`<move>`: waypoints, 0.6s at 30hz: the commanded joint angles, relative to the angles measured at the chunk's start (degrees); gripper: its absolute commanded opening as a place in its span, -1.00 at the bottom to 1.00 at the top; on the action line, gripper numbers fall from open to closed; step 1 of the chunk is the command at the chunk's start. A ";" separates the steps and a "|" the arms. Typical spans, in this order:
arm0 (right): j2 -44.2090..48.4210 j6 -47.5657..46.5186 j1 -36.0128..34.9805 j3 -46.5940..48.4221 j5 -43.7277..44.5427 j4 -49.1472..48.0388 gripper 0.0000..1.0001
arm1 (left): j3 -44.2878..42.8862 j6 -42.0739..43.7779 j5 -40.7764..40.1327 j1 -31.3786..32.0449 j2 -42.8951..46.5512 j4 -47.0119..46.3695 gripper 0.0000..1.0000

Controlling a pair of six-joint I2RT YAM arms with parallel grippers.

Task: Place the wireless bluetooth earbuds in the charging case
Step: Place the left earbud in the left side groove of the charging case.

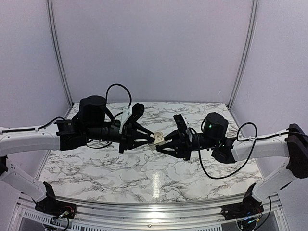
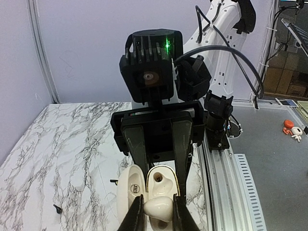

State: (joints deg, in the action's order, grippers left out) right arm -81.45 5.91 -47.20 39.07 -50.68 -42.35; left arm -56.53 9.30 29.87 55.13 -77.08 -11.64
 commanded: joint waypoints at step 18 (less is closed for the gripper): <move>1.74 0.98 -0.47 0.57 -4.43 -5.04 -1.00 | -2.97 2.42 6.10 -1.61 -0.36 9.55 -0.92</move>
State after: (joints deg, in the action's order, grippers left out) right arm -81.43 6.07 -47.31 39.05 -53.17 -42.74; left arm -58.98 10.79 35.59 54.04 -77.76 -6.96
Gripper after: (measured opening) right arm 0.228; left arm 0.177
